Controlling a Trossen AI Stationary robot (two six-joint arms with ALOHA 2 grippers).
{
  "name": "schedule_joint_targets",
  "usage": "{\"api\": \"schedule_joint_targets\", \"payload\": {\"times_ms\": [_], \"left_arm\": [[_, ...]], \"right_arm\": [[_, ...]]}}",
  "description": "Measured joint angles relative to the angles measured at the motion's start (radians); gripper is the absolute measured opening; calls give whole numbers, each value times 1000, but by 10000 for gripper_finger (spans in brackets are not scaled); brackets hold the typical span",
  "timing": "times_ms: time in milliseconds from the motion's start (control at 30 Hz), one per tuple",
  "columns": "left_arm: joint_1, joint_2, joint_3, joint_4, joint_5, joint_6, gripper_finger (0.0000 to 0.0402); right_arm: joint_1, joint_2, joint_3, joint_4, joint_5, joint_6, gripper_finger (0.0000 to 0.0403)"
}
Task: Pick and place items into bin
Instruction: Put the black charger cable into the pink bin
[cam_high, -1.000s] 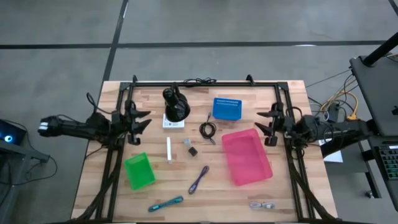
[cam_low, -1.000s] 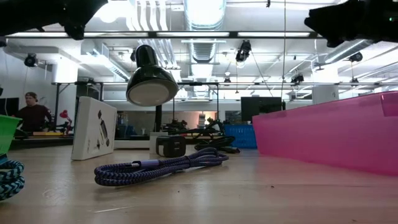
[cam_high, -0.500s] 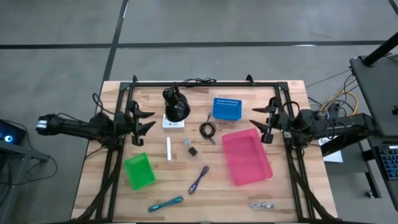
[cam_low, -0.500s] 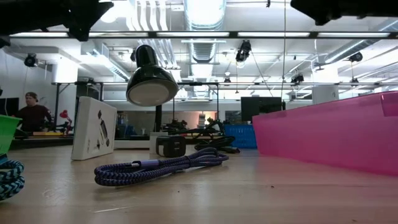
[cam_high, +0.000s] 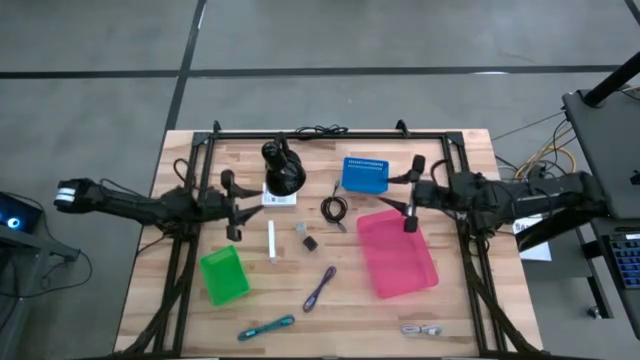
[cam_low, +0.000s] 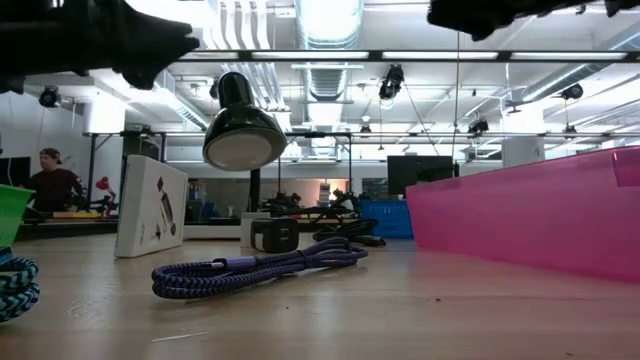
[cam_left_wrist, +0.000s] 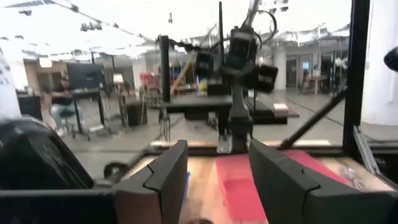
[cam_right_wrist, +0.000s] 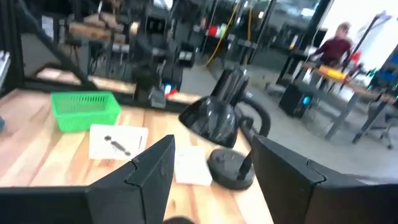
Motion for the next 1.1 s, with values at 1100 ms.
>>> {"api": "schedule_joint_targets", "payload": {"times_ms": [1100], "left_arm": [[1,-10,-10,42,5,62,157]], "right_arm": [[0,530,438,-327,10,-173,201]]}}
